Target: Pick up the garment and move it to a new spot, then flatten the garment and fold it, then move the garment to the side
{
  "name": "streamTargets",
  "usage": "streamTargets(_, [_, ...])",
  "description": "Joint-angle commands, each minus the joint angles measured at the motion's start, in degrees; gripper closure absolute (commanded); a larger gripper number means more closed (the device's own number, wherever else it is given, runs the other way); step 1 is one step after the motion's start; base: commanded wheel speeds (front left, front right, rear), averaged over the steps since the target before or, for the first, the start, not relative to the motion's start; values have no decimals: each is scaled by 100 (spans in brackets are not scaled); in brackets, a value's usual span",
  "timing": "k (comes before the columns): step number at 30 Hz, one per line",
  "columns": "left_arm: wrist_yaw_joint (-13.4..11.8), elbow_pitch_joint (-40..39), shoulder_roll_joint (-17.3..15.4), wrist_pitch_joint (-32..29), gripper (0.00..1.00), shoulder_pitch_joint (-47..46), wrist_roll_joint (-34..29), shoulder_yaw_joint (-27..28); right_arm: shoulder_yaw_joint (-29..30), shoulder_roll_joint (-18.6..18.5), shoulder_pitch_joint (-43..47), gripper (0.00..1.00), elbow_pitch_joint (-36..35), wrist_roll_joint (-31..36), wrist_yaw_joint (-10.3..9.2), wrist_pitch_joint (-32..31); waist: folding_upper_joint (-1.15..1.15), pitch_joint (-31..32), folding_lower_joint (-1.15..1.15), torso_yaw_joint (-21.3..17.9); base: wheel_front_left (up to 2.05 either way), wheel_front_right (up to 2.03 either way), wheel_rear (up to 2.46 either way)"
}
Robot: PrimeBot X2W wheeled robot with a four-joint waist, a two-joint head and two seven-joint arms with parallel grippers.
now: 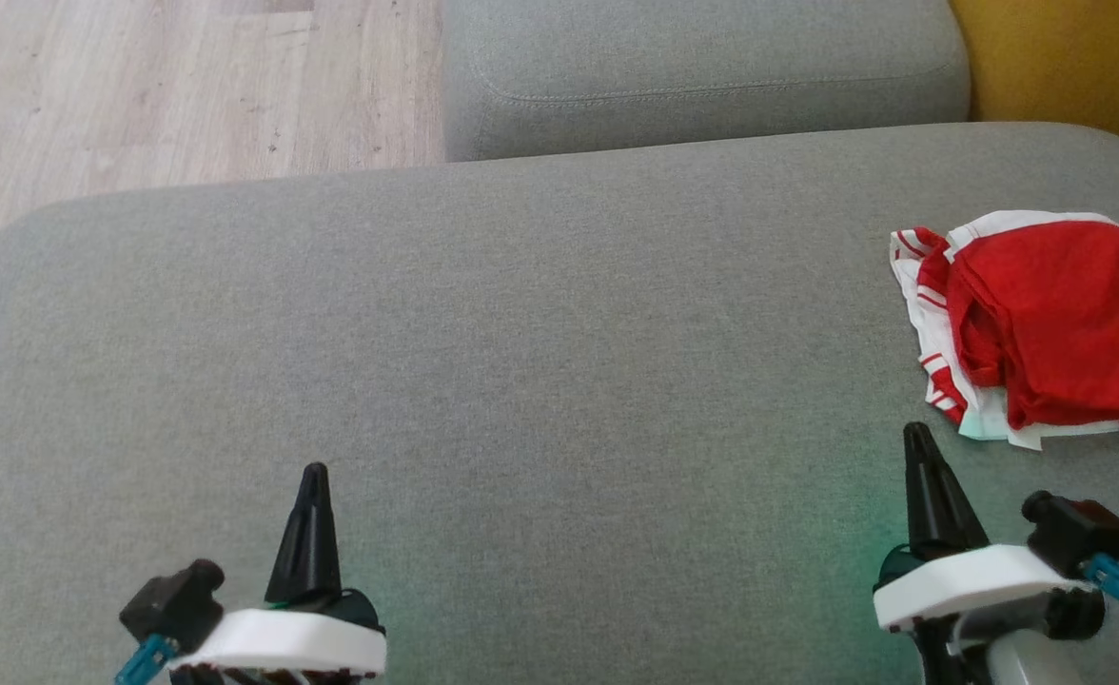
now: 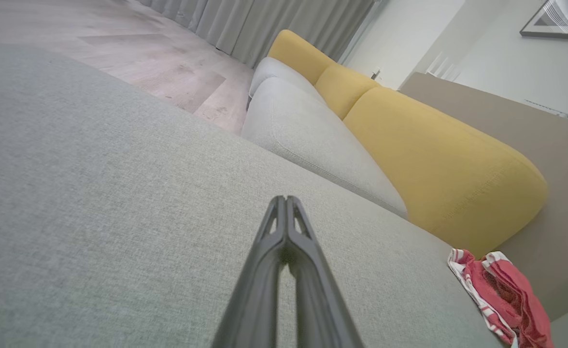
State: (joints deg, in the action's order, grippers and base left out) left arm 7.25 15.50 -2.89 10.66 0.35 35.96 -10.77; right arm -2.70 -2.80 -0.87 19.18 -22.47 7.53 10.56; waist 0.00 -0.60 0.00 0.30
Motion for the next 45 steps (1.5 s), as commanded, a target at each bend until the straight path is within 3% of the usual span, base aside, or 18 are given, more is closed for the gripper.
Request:
streamTargets(1, [5,-172,-63,-25,100,-296,182,154,28,-83,-298,100,-226,-234,-1,-42,0,1,0,0,0,0,0])
streamTargets(45, [14,-171,-108,-708,100,-447,2735,764,327,-126,-394,100,-364,-3377,-3,-711,0,19,0,-14,0,0,0])
